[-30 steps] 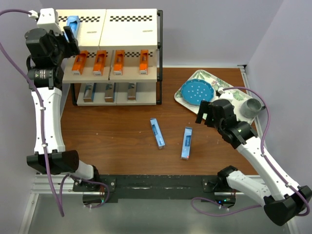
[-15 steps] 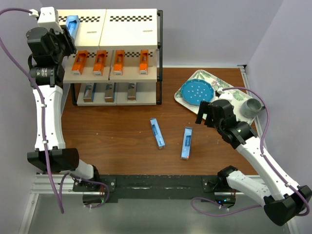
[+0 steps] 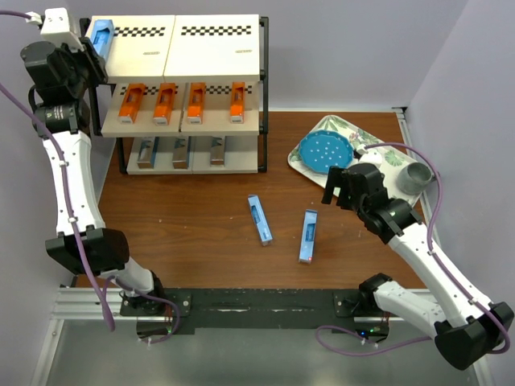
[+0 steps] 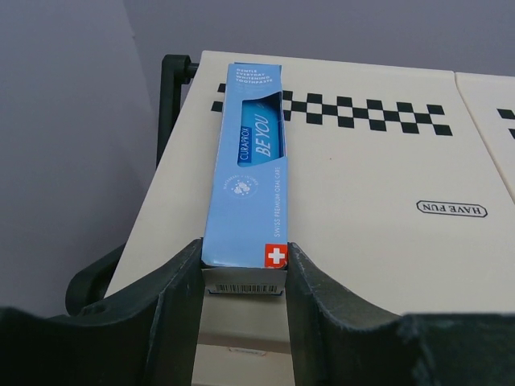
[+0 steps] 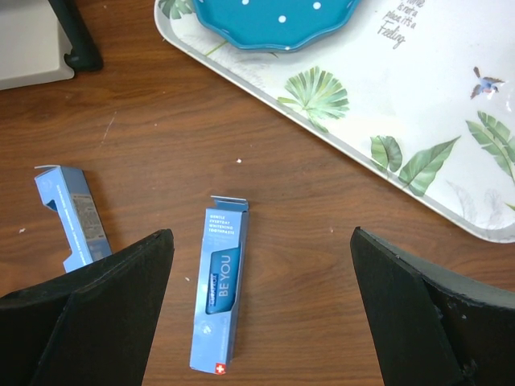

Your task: Place and organize the toothpastes onto the shelf

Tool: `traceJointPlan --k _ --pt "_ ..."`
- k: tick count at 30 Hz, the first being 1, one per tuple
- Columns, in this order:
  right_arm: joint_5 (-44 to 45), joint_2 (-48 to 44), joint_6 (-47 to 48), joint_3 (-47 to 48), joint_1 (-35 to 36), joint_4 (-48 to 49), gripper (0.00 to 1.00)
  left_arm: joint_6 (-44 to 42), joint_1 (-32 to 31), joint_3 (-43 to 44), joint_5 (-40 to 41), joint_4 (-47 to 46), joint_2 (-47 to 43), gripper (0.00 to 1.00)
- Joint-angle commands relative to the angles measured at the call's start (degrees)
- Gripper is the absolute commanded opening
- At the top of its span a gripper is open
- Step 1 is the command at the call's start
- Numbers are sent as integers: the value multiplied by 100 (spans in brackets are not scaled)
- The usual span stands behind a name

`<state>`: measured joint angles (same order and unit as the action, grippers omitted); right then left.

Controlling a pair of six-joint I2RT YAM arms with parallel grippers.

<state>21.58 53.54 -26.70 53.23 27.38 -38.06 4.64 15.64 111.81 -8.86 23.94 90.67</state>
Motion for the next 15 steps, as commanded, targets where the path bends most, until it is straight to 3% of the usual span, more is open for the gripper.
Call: traceJointPlan --k 1,8,15 --pt "136 34 103 100 22 220 96 -166 185 201 -423 -136 3 41" --pt "109 69 130 126 22 229 96 -131 326 289 -546 -162 170 46" --pt "109 43 138 161 22 194 96 -60 326 315 -643 -162 -23 83"
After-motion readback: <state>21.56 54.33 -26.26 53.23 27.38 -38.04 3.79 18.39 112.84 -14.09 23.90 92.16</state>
